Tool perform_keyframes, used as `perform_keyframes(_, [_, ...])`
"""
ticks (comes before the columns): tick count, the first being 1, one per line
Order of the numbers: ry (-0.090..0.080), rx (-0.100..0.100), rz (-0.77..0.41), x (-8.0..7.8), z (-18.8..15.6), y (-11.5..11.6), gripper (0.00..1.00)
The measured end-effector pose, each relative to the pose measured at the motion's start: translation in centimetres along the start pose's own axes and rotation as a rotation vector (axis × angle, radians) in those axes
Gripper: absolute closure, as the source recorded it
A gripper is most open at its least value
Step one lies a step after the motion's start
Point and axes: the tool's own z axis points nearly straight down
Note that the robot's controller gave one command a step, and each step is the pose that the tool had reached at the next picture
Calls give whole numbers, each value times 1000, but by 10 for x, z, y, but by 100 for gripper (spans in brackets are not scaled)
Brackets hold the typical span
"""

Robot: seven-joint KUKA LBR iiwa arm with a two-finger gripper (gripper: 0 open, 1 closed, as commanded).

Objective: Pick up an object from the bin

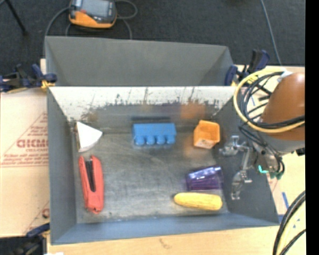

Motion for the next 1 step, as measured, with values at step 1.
perform_keyframes(1, [-7,1,-3,-2,-3,0,0])
